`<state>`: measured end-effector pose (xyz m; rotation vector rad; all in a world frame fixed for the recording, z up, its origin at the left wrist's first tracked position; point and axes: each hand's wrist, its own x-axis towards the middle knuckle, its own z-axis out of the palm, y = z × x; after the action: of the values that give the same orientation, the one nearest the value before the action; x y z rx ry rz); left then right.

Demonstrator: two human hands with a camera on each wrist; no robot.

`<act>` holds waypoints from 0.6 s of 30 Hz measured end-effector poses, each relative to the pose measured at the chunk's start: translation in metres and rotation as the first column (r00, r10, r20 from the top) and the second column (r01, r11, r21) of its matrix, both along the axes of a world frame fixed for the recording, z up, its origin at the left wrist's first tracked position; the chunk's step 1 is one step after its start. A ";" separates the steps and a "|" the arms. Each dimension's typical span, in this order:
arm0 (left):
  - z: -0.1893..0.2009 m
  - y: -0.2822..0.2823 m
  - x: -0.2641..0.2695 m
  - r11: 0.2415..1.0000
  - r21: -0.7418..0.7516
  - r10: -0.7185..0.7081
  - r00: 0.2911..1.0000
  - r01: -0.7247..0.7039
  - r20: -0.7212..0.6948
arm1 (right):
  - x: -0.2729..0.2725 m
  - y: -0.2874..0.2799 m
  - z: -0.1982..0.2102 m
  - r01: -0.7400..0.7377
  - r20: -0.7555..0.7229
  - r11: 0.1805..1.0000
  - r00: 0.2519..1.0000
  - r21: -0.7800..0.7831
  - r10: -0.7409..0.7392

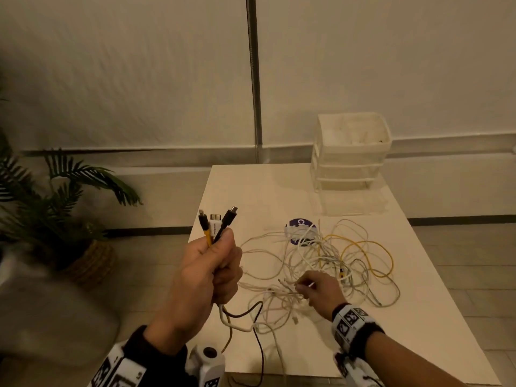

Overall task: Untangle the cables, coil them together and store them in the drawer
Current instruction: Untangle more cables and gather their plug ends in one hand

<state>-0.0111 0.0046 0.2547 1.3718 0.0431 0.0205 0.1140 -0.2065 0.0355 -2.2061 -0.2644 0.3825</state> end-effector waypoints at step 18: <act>0.017 -0.035 0.066 0.999 -0.012 0.042 0.996 -0.042 0.076 | 0.068 -0.010 0.168 0.428 -0.397 0.392 0.903 0.814 -0.163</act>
<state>0.0552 -0.0301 0.2718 1.3583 0.0083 0.1076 0.1824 -0.2162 0.2034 -1.0604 0.0964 0.2247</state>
